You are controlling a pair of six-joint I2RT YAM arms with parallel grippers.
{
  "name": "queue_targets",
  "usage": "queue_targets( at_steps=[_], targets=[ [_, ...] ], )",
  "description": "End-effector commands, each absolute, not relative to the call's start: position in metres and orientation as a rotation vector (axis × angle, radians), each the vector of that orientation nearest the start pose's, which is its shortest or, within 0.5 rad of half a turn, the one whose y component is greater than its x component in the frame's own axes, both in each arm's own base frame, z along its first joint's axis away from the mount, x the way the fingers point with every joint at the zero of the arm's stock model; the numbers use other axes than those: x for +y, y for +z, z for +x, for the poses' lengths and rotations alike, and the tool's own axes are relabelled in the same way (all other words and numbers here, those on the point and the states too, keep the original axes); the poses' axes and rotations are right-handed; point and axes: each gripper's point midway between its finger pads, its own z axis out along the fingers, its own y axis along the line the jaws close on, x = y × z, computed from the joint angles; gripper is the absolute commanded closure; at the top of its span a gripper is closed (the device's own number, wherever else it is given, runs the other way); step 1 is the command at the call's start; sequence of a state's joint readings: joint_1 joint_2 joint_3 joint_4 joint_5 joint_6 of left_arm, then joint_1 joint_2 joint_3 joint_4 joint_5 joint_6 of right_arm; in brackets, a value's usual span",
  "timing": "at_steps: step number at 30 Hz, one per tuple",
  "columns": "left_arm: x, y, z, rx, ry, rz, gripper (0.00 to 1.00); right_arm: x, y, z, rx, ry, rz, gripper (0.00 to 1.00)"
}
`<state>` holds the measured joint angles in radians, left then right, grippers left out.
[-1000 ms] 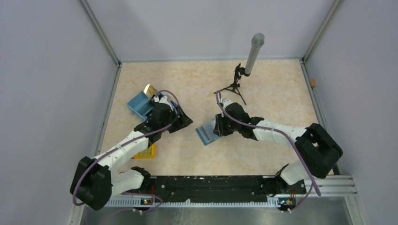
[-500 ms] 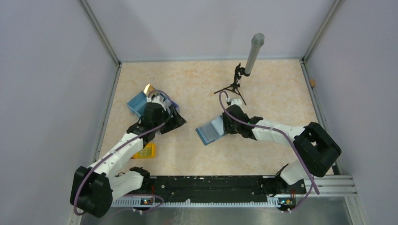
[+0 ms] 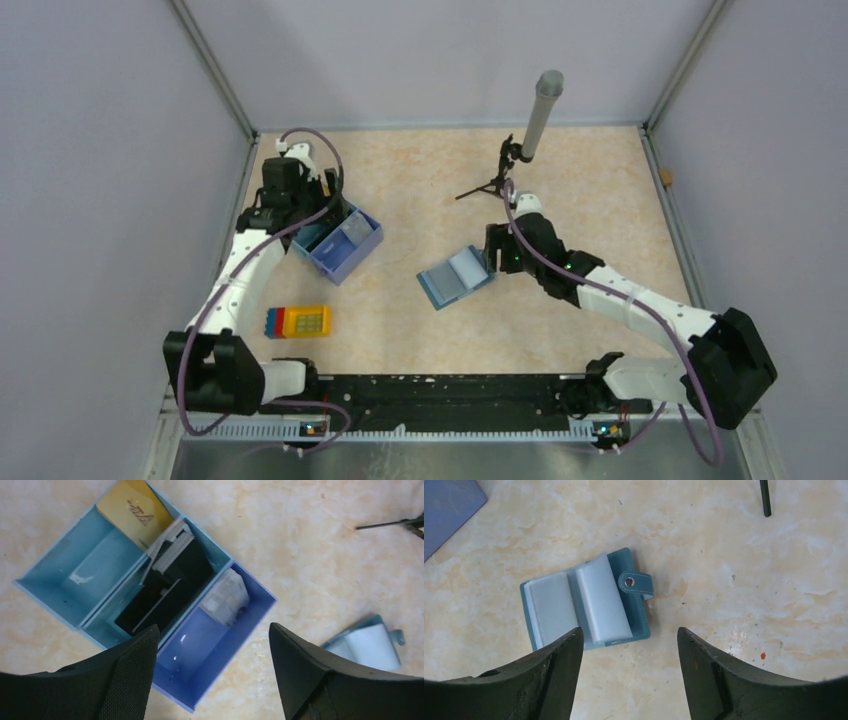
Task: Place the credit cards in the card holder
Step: Pick up the credit card from the storage box.
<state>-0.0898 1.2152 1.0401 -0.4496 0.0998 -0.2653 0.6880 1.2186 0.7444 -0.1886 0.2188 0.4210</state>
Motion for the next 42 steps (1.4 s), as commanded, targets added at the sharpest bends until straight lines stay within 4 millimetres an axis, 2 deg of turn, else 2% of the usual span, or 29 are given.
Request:
queue_targets(
  at_steps=[1,6,11,13,17,25,32,42],
  targets=[
    [-0.025,0.184,0.376,2.296,-0.134,-0.064,0.22,0.2,0.127,0.275,2.194,0.416,-0.227,0.32],
    [0.003,0.168,0.401,2.36,-0.189,-0.141,0.41,0.191,0.128,0.271,2.174,0.435,-0.218,0.32],
    [0.013,0.143,0.401,2.431,-0.288,-0.186,0.55,0.185,0.127,0.267,2.166,0.444,-0.212,0.33],
    [0.009,0.136,0.4,2.443,-0.359,-0.18,0.58,0.183,0.128,0.266,2.16,0.446,-0.211,0.33],
    [0.0,0.134,0.404,2.434,-0.435,-0.138,0.61,0.182,0.128,0.267,2.158,0.448,-0.214,0.33],
    [0.013,0.111,0.406,2.507,-0.404,-0.198,0.67,0.184,0.127,0.265,2.157,0.473,-0.211,0.34],
    [0.014,0.104,0.408,2.509,-0.408,-0.21,0.66,0.185,0.128,0.265,2.151,0.477,-0.214,0.34],
    [0.008,0.098,0.412,2.508,-0.457,-0.215,0.74,0.185,0.126,0.265,2.152,0.481,-0.217,0.34]
  ],
)
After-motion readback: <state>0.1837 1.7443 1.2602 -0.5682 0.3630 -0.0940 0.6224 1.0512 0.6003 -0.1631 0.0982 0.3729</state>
